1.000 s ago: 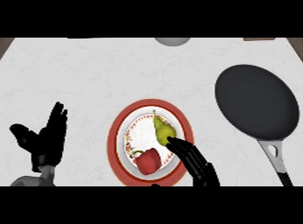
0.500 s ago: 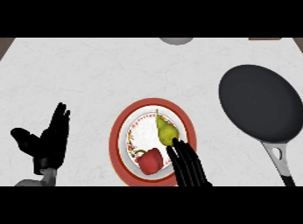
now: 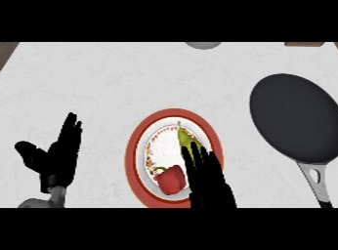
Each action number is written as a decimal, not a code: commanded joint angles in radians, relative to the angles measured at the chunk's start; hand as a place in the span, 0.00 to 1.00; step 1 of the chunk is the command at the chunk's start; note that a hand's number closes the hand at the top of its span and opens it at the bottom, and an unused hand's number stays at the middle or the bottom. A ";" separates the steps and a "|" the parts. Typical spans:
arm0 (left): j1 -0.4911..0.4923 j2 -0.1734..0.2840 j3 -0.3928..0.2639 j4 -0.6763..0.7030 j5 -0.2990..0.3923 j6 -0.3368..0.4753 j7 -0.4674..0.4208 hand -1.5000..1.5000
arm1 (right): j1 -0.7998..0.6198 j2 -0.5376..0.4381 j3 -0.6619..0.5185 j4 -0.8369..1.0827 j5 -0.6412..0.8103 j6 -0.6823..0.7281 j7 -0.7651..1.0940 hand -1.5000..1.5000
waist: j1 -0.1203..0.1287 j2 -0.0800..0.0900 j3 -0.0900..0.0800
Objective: Pick the bell pepper from the plate and place it in the pan
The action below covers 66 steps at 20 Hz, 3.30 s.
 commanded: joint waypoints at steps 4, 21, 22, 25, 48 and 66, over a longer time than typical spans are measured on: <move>0.054 0.004 -0.020 -0.020 0.010 -0.023 0.065 0.50 | -0.352 0.017 -0.021 0.033 -0.198 0.281 0.307 0.00 | 0.014 0.003 -0.002; 0.106 -0.032 -0.015 -0.066 -0.025 -0.018 0.066 0.50 | -0.475 0.017 -0.031 0.235 -0.477 0.348 0.405 0.00 | -0.003 0.000 -0.002; 0.053 -0.079 -0.004 0.045 -0.035 -0.011 0.011 0.50 | -0.475 0.017 -0.026 0.145 -0.502 0.376 0.456 0.00 | -0.012 0.000 -0.002; 0.010 -0.064 -0.006 -0.015 -0.059 0.034 0.113 0.50 | -0.417 0.017 0.046 0.171 -0.449 0.286 0.409 0.00 | -0.014 -0.001 -0.002; 0.102 -0.077 0.042 -0.027 -0.097 -0.065 0.077 0.50 | -0.390 -0.030 0.016 0.395 -0.294 0.123 0.060 1.00 | -0.014 -0.001 -0.001; 0.095 -0.094 0.085 -0.010 -0.102 -0.089 0.089 0.50 | -0.469 -0.034 0.006 0.155 -0.014 0.066 0.291 1.00 | -0.033 -0.006 -0.002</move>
